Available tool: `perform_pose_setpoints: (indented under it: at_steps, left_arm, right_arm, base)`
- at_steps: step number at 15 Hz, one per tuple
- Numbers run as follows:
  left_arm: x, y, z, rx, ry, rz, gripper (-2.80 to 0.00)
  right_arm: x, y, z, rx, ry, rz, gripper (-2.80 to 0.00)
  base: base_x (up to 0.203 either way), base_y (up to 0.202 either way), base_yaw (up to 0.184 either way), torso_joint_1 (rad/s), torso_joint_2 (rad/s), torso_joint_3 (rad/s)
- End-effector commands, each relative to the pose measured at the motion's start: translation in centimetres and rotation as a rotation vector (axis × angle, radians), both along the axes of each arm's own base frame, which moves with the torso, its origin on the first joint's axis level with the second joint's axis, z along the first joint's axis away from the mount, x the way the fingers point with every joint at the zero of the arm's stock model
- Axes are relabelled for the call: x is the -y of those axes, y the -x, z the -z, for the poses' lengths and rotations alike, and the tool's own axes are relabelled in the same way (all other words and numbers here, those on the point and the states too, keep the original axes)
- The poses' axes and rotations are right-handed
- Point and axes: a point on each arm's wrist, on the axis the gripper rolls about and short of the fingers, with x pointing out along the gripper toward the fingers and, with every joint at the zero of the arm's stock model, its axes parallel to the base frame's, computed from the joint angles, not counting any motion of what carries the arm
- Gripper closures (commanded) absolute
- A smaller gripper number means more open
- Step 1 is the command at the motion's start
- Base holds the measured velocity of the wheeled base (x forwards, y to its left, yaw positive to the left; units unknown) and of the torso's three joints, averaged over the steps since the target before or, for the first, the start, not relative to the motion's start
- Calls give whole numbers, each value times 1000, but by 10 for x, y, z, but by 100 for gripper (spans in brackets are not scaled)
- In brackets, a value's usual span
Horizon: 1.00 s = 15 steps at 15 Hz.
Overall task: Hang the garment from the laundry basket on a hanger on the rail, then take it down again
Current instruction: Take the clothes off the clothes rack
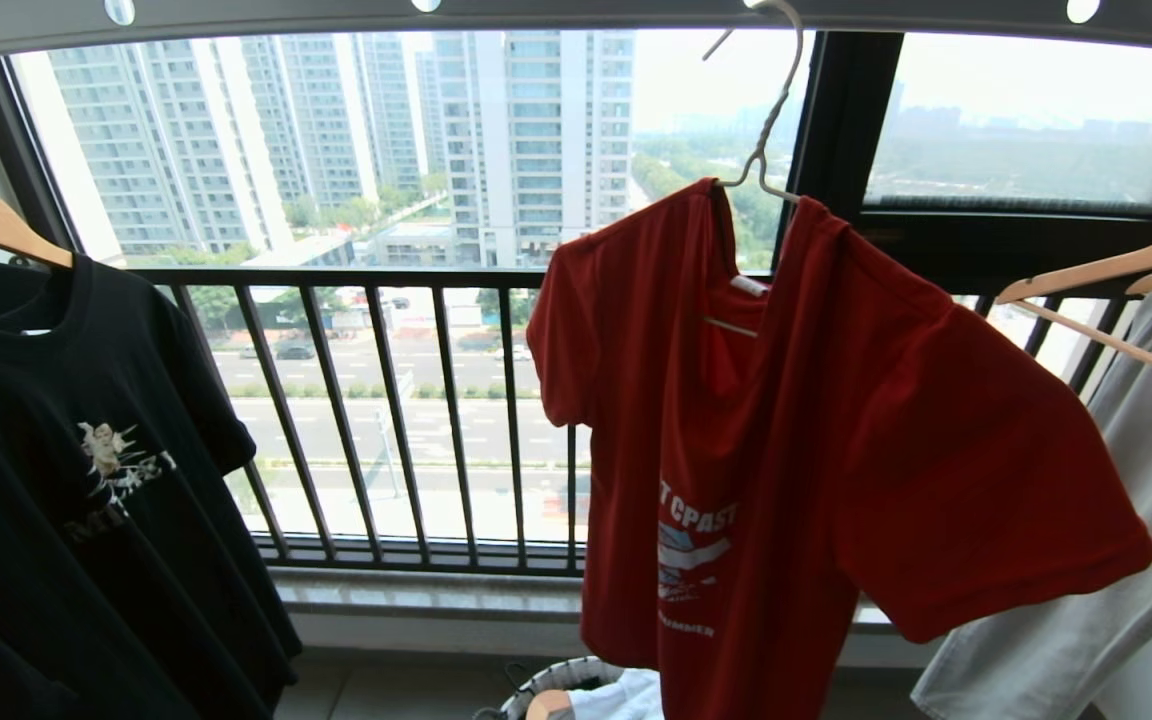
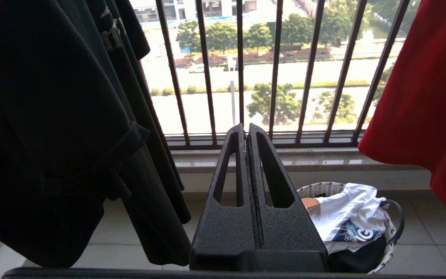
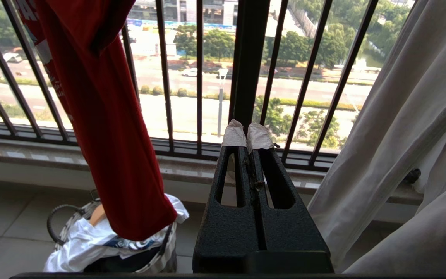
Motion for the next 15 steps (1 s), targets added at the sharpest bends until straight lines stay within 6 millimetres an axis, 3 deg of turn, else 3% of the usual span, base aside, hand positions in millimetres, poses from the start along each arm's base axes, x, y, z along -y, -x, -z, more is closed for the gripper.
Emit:
perform_pose_setpoints:
  at_steps: [1, 15]
  left_arm:
    - [0, 0, 0, -4, 2, 0, 0]
    - [0, 0, 0, -4, 2, 0, 0]
  right_arm:
    - [0, 0, 0, -2, 0, -1, 0]
    - [0, 0, 0, -2, 0, -1, 0]
  base:
    - [0, 0, 0, 0, 0, 0]
    - [0, 0, 0, 0, 0, 0]
